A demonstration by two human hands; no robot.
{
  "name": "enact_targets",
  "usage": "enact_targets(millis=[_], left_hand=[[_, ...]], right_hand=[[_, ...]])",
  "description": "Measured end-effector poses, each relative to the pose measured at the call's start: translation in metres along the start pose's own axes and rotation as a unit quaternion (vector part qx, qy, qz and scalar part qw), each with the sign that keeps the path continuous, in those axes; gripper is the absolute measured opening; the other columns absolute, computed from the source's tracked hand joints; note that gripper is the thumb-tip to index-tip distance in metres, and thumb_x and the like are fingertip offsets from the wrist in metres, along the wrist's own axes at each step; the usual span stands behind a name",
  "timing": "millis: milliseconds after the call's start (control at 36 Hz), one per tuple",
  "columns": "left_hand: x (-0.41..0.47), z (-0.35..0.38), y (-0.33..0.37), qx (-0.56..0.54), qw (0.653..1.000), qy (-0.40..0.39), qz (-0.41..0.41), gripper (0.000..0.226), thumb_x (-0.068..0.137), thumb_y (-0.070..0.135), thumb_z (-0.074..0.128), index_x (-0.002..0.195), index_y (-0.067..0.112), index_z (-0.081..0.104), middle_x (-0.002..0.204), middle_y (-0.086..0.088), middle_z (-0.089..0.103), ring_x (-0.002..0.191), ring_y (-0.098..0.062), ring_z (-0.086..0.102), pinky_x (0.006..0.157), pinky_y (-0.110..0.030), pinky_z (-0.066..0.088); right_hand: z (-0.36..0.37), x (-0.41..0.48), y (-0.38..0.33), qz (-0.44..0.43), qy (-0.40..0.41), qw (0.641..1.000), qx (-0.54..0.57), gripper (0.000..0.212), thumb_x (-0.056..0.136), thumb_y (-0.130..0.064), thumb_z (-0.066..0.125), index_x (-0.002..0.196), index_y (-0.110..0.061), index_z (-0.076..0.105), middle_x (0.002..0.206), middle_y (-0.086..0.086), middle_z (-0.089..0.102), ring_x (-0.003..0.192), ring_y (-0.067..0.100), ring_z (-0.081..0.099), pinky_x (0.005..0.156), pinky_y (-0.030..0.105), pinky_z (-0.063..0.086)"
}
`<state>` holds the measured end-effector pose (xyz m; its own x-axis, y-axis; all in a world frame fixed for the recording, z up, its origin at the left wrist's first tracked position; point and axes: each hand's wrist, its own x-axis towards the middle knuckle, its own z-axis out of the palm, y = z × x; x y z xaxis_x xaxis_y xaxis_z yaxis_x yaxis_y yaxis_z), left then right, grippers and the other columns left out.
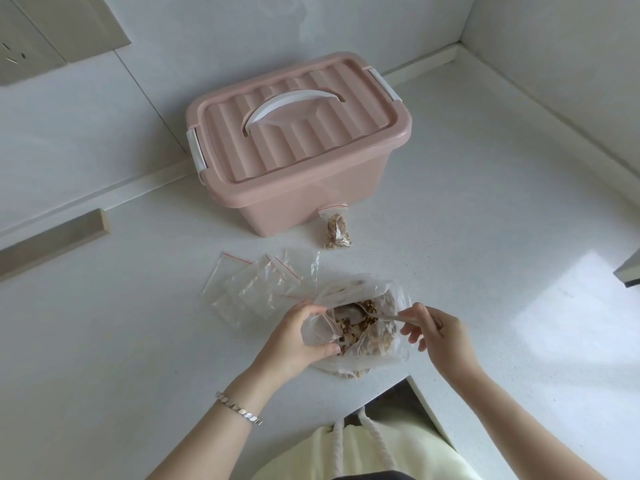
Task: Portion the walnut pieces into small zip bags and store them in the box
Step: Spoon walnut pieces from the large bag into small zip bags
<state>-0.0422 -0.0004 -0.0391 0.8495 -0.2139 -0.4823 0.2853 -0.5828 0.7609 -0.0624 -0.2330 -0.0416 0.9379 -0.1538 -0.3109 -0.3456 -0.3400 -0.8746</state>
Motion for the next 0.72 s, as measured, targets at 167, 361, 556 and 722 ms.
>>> enact_targets(millis=[167,361,556,722], left_hand=[[-0.003,0.000,-0.003,-0.023,0.999,0.032,0.002,0.053,0.070,0.023,0.079,0.113,0.033,0.050,0.126,0.016,0.043,0.118,0.000,0.039,0.085,-0.001,0.026],[-0.009,-0.004,-0.007,-0.030,0.998,0.061,-0.017,0.053,0.072,0.023,0.078,0.114,0.035,0.047,0.121,0.018,0.044,0.115,0.002,0.038,0.094,-0.015,0.025],[-0.011,-0.002,-0.019,-0.002,0.997,0.008,-0.080,0.050,0.069,0.030,0.080,0.108,0.037,0.049,0.121,0.012,0.050,0.112,-0.006,0.043,0.088,-0.019,0.030],[-0.015,0.004,-0.018,-0.034,0.993,-0.019,-0.108,0.048,0.069,0.029,0.079,0.107,0.035,0.051,0.116,0.014,0.047,0.110,-0.010,0.046,0.088,-0.022,0.034]], right_hand=[[0.010,-0.005,0.002,0.082,-0.045,0.995,0.037,0.033,0.096,-0.023,0.041,0.080,-0.012,0.068,0.062,0.006,0.065,0.053,0.012,0.056,0.049,0.021,0.046],[0.005,-0.005,-0.003,0.147,-0.052,0.986,0.065,0.038,0.097,-0.023,0.041,0.081,-0.002,0.068,0.060,0.011,0.064,0.050,0.016,0.054,0.046,0.018,0.045],[-0.001,-0.019,-0.011,0.003,-0.033,0.996,-0.084,0.031,0.093,-0.025,0.047,0.074,-0.015,0.069,0.057,0.001,0.063,0.047,0.005,0.052,0.052,0.019,0.046],[0.006,-0.018,-0.013,0.037,-0.062,0.994,-0.087,0.035,0.094,-0.029,0.046,0.071,-0.013,0.068,0.056,0.003,0.064,0.045,0.004,0.052,0.051,0.018,0.046]])
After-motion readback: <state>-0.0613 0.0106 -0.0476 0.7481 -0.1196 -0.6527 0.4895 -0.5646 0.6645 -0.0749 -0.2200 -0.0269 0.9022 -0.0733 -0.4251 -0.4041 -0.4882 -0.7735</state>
